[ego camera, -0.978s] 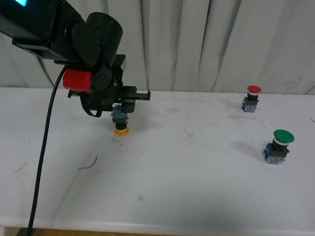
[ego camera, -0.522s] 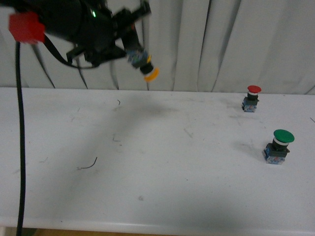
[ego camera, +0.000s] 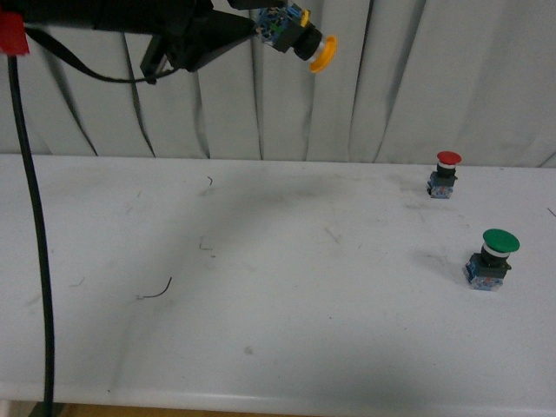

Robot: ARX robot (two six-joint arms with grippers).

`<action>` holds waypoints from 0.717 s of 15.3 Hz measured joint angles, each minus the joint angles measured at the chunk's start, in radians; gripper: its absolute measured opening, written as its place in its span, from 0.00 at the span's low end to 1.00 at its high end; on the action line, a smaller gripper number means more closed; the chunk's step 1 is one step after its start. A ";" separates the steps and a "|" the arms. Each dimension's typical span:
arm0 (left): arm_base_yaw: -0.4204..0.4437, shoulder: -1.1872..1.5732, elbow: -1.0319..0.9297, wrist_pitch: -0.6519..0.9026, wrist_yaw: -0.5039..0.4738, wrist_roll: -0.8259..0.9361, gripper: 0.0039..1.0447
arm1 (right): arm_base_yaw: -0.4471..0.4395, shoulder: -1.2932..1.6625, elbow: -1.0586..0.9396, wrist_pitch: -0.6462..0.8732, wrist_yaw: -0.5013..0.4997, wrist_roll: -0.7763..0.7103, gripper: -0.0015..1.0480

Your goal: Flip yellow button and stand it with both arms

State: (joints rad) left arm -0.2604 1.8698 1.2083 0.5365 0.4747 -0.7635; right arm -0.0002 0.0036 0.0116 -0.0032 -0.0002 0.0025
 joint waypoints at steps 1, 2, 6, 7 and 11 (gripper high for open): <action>-0.007 0.019 -0.074 0.145 0.045 -0.105 0.28 | 0.000 0.000 0.000 0.000 0.000 0.000 0.94; -0.019 0.050 -0.123 0.282 0.071 -0.194 0.28 | 0.000 0.000 0.000 0.000 0.000 0.000 0.94; -0.056 0.158 -0.240 0.681 0.128 -0.383 0.28 | 0.000 0.000 0.000 0.000 0.000 0.000 0.94; -0.059 0.172 -0.257 0.687 0.143 -0.384 0.28 | 0.000 0.000 0.000 0.000 0.000 0.000 0.94; -0.058 0.190 -0.264 0.732 0.151 -0.389 0.28 | 0.000 0.000 0.000 0.000 0.000 0.000 0.94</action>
State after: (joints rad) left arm -0.3180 2.0594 0.9443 1.2686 0.6262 -1.1526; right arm -0.0002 0.0036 0.0116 -0.0032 -0.0002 0.0025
